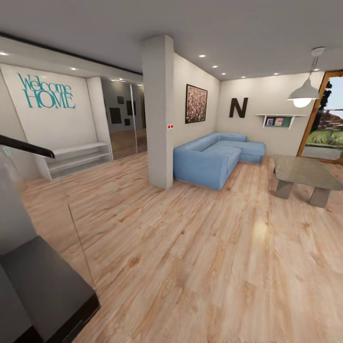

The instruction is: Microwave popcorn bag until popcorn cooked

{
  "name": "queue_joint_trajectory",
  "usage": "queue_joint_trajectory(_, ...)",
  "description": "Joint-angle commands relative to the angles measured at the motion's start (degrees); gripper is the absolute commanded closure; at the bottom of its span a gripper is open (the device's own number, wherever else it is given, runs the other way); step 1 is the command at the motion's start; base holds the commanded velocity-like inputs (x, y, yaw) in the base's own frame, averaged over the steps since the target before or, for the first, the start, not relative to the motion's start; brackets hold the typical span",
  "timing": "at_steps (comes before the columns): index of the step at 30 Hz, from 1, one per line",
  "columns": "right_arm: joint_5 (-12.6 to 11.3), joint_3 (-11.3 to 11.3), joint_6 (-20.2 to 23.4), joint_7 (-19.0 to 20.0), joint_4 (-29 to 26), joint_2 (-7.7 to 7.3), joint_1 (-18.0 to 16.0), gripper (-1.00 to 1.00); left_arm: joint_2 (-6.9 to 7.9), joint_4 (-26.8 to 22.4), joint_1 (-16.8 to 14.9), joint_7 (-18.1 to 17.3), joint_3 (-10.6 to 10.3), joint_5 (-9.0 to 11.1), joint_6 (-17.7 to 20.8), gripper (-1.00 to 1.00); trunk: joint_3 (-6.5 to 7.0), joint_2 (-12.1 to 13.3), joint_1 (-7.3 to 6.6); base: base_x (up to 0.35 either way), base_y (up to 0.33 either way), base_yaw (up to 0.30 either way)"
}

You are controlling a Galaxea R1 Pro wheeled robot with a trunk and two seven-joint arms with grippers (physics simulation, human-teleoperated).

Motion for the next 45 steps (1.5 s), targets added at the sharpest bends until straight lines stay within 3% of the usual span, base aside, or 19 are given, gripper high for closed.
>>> queue_joint_trajectory(1,-0.81,0.15,-0.22,-0.01,0.01,-0.05,-0.01,-1.0,-0.02,-0.02,0.01,-0.01,0.03,0.44,-0.13,-1.0,-0.04,-0.02,0.0,0.0,0.0,-0.294)
queue_joint_trajectory(45,-1.2,0.16,-0.56,-0.02,0.1,-0.19,-0.01,-1.0,-0.02,-0.02,0.01,0.18,-0.03,0.43,-0.1,-1.0,0.86,-0.02,0.0,0.022,0.0,-0.294)
